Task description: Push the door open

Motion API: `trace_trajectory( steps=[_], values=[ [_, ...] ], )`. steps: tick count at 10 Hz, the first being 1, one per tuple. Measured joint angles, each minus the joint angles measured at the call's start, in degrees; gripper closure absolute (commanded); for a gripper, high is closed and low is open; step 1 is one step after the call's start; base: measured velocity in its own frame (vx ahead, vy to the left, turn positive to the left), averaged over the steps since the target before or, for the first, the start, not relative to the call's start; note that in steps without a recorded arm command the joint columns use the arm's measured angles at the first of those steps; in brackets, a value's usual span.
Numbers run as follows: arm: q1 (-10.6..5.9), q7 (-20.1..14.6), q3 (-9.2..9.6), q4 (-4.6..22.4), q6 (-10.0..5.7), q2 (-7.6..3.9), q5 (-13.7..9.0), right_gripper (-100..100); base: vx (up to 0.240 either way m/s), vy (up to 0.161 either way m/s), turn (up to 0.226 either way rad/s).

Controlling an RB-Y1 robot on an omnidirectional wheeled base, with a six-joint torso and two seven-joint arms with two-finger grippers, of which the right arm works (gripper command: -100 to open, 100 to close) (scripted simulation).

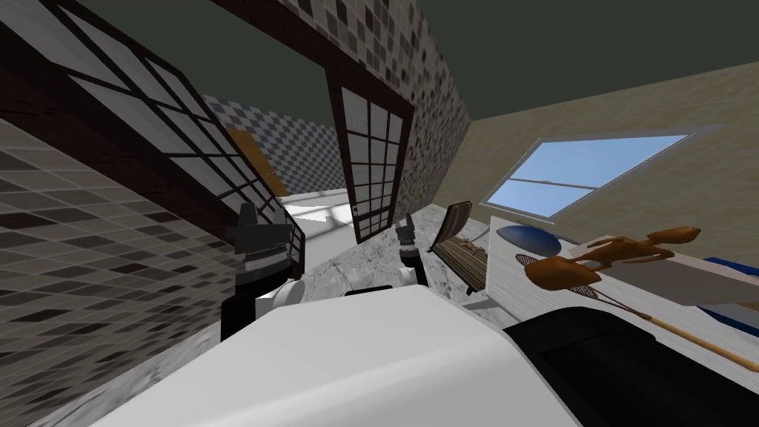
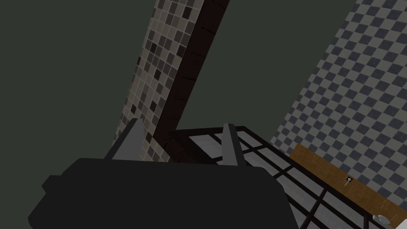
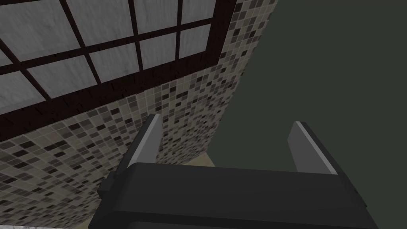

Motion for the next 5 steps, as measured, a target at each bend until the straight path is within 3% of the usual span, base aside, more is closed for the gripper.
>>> trace_trajectory(
  steps=[5],
  values=[
    [-1.85, -4.4, 3.21, 5.7, -1.75, -0.93, -3.5, -100, 0.091, -0.003, 0.029]
  ],
)
